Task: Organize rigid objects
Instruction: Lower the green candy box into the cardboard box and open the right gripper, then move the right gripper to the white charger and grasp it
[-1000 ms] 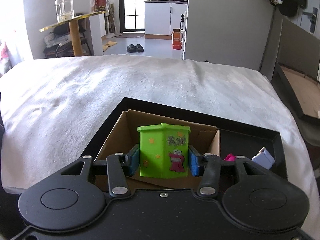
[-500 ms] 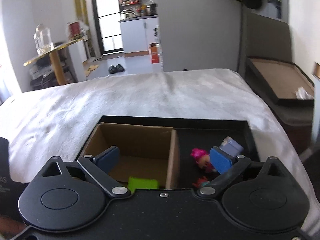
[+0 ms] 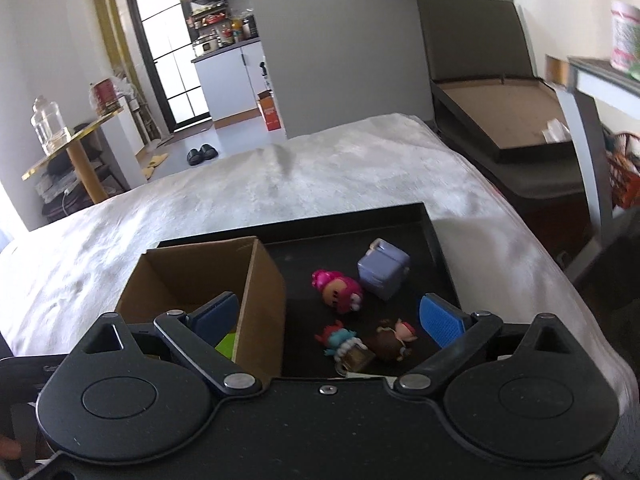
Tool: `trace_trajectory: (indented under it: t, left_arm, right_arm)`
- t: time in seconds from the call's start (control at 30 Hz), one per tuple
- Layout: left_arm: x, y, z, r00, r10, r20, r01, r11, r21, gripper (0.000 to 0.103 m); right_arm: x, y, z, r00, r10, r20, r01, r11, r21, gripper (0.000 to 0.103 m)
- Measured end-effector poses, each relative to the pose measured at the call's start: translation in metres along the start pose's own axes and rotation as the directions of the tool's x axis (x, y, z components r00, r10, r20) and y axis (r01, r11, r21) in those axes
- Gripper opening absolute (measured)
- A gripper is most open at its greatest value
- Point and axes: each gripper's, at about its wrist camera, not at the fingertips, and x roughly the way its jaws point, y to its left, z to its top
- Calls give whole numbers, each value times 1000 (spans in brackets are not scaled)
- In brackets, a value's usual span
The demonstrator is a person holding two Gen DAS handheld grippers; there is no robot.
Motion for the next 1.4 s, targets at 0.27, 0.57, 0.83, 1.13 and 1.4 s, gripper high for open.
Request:
trace_trajectory:
  t: [0.27,0.57,0.83,1.13,1.4]
  left_arm:
    - [-4,-14,-3,999,39,15,-40,998,44,87]
    - [4,-20,-5,997,81,-3,-81,996,47,87]
    - [12,-38,-9,988,152,19,-153,981,121,87]
    - [25,-41,-9,972,232,31,-234,961,147,87]
    - [30,-46,-11,964,263,41,-266,949,172,87]
  right_arm:
    - [6,-29,-9,999,6,-37,-3,996,91,99]
    - [30,-56,-24,992,15,-124,3,990,143,95]
    - [53,-56,-45,977,29,-212,0,991,134,90]
    - [77,-39,-55,963,19,-268,1,997,72,88]
    - [87,-35,-62,961,-46,-272,55,998,25,65]
